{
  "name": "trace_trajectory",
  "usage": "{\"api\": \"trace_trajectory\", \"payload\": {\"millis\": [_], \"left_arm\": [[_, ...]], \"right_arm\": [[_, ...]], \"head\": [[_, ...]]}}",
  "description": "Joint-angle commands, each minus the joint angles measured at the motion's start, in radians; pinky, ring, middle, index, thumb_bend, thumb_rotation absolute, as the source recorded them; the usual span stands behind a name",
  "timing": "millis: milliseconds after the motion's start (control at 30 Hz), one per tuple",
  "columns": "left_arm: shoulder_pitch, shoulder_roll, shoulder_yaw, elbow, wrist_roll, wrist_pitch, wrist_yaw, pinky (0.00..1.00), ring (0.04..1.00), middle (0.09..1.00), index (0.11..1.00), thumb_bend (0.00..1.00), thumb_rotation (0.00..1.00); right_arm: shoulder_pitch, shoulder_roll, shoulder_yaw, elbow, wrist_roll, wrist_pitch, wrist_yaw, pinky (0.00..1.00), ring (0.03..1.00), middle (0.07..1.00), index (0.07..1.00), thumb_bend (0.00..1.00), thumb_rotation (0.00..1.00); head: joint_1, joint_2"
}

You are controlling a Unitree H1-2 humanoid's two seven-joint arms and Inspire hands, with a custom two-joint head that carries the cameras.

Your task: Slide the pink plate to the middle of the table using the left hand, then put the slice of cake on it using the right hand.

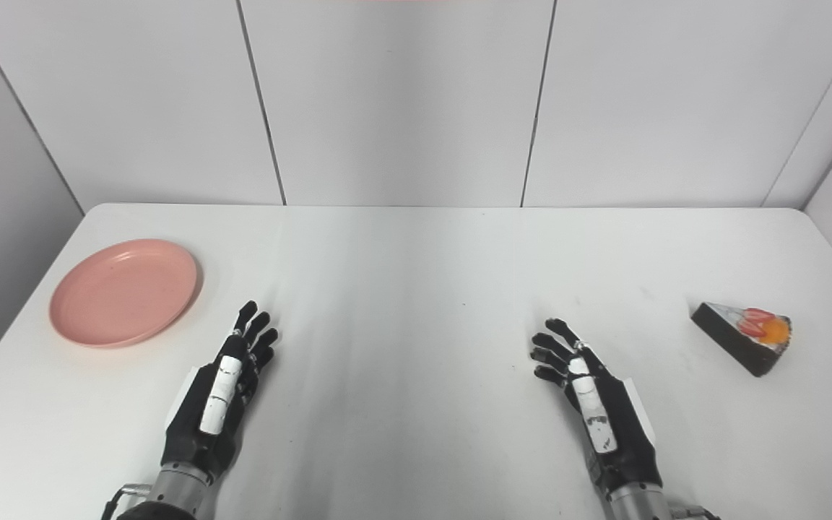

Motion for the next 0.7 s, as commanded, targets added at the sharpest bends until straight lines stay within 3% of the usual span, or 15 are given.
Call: {"api": "trace_trajectory", "payload": {"millis": [0, 200, 667], "left_arm": [[-0.021, 0.006, -0.002, -0.029, -0.005, -0.01, -0.008, 1.0, 0.972, 1.0, 1.0, 0.89, 0.89], [-0.024, 0.0, -0.008, 0.006, -0.004, -0.035, -0.012, 1.0, 0.975, 1.0, 1.0, 0.91, 0.88], [-0.036, -0.031, -0.056, 0.137, 0.054, -0.161, 0.003, 1.0, 0.965, 1.0, 1.0, 0.79, 0.92]], "right_arm": [[-0.002, -0.003, 0.003, -0.009, 0.004, -0.003, 0.013, 0.78, 0.806, 0.813, 0.859, 0.94, 0.96], [-0.004, -0.008, -0.004, 0.03, 0.005, -0.037, 0.017, 0.78, 0.802, 0.816, 0.858, 0.94, 0.97], [-0.032, -0.049, -0.041, 0.236, 0.051, -0.193, 0.08, 0.77, 0.794, 0.809, 0.849, 0.92, 0.96]], "head": [[0.002, -0.006], [0.043, -0.044], [0.153, -0.164]]}}
